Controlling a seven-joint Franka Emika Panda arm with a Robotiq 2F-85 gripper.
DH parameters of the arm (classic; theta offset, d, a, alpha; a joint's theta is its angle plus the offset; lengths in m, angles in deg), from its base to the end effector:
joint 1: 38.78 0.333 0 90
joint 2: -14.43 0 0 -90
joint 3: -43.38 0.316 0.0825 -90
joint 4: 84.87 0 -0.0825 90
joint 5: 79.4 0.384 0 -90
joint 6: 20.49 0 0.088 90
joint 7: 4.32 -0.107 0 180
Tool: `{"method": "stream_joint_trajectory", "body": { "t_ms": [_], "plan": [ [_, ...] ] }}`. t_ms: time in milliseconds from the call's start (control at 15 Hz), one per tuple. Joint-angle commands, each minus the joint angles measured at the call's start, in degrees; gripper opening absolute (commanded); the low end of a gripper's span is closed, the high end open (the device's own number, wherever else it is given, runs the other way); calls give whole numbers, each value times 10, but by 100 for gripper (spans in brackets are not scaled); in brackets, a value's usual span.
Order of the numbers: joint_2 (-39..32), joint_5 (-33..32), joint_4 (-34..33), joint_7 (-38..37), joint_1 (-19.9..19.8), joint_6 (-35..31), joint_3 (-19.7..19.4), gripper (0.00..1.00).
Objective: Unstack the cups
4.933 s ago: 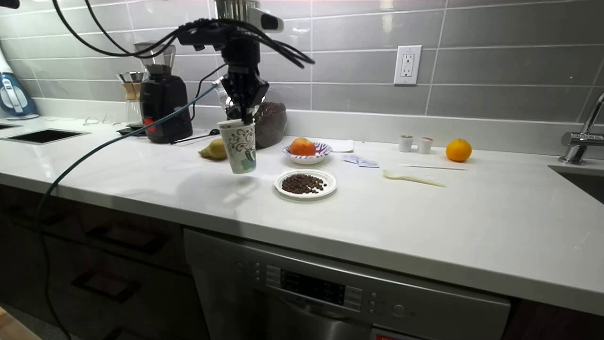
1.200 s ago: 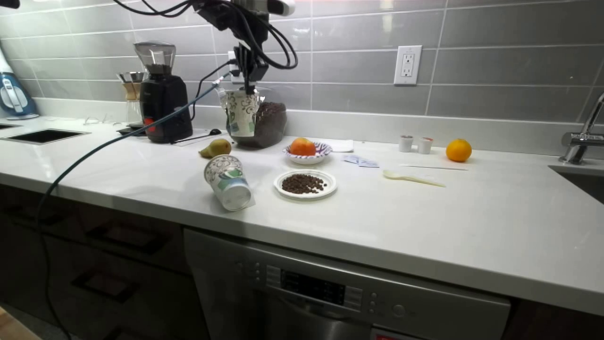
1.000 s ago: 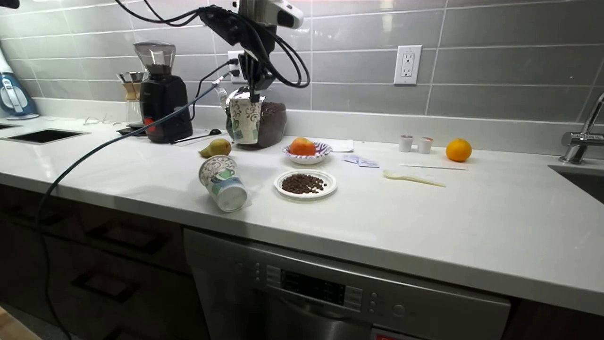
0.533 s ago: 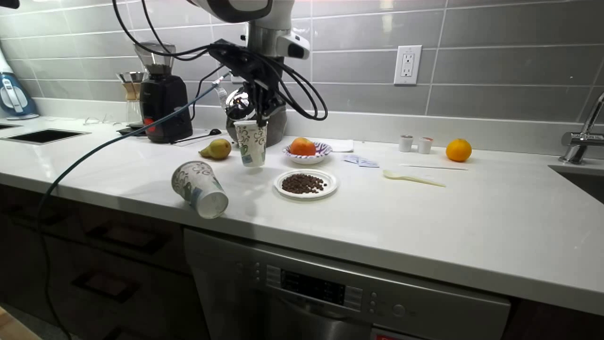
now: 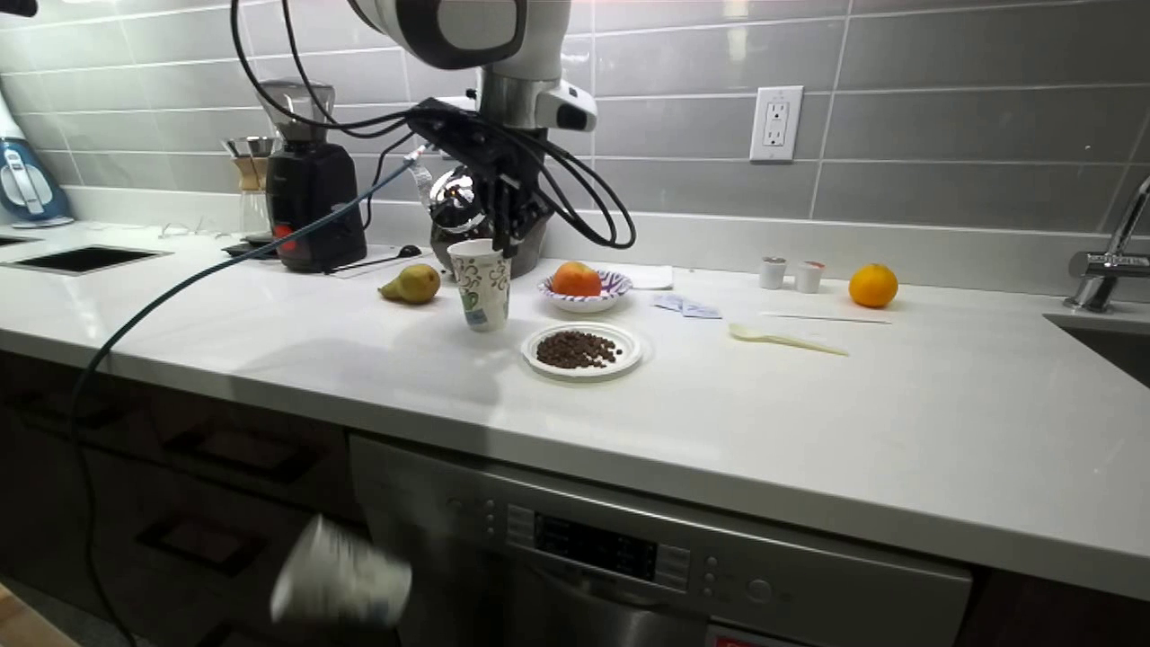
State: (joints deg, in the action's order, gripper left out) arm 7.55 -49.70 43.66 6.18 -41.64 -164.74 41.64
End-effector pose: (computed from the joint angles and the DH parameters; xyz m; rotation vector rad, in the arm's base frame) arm 0.5485 -0.0485 0.3283 -2.7913 0.4181 -0.2746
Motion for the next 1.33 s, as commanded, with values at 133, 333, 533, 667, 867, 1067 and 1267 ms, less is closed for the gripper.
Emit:
{"method": "stream_joint_trajectory", "body": {
  "t_ms": [133,333,533,667,867,1067,1267],
  "plan": [
    [68,-26,-7,-23,-1,70,4,68],
    [115,-135,-3,-82,8,97,2,88],
    [161,-272,-4,-158,8,134,14,100],
    [188,-346,-8,-192,9,172,28,100],
    [211,-380,-12,-199,14,244,44,100],
    [199,-357,-14,-186,16,214,37,100],
    [194,-357,-14,-186,15,212,34,100]
  ]
}}
